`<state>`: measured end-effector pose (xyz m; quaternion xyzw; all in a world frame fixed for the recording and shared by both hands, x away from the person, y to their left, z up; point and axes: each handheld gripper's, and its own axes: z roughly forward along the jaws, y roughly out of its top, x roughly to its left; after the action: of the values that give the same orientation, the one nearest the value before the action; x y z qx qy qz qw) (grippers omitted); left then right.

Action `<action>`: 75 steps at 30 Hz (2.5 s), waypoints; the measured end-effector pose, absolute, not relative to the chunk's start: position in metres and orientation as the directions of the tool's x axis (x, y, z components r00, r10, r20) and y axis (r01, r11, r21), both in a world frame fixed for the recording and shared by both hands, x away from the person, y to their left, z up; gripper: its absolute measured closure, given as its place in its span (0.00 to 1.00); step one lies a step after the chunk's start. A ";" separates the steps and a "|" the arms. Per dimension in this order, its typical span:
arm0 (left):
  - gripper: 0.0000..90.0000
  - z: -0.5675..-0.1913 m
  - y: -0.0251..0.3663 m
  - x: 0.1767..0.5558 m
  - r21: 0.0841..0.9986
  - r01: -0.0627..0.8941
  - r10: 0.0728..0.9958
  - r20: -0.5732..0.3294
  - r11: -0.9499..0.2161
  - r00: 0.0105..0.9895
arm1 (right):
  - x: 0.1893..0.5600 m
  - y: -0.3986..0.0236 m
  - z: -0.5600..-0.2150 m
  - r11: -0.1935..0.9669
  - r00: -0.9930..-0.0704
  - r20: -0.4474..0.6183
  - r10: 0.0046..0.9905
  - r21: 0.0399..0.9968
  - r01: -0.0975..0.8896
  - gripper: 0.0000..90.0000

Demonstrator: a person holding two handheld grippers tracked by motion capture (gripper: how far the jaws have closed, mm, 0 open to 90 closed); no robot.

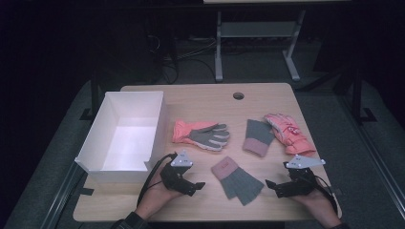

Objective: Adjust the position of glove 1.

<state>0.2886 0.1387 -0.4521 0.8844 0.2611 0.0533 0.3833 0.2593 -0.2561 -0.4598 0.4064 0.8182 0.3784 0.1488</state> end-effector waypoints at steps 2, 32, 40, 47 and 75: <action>0.15 -0.452 0.138 0.289 0.707 0.427 0.502 -0.118 -0.564 0.857 | 0.259 -0.256 -0.460 0.380 -0.624 0.071 0.778 0.738 0.558 0.02; 0.36 -0.454 0.127 0.285 0.675 0.396 0.437 -0.119 -0.623 0.891 | 0.238 -0.216 -0.443 0.442 -0.761 0.136 0.634 0.744 0.501 0.95; 0.31 -0.455 0.128 0.285 0.670 0.391 0.435 -0.111 -0.631 0.893 | 0.229 -0.188 -0.448 0.519 -0.823 0.153 0.547 0.709 0.477 1.00; 0.27 -0.456 0.129 0.286 0.680 0.388 0.440 -0.107 -0.622 0.892 | 0.225 -0.168 -0.456 0.596 -0.855 0.131 0.502 0.665 0.451 1.00; 0.23 -0.456 0.131 0.286 0.680 0.393 0.444 -0.110 -0.619 0.889 | 0.253 -0.217 -0.458 0.539 -0.754 0.114 0.647 0.631 0.558 1.00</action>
<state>0.2859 0.1310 -0.4561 0.8990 0.2328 0.0344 0.3694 0.2525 -0.2166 -0.4583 0.3444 0.8747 0.3344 0.0666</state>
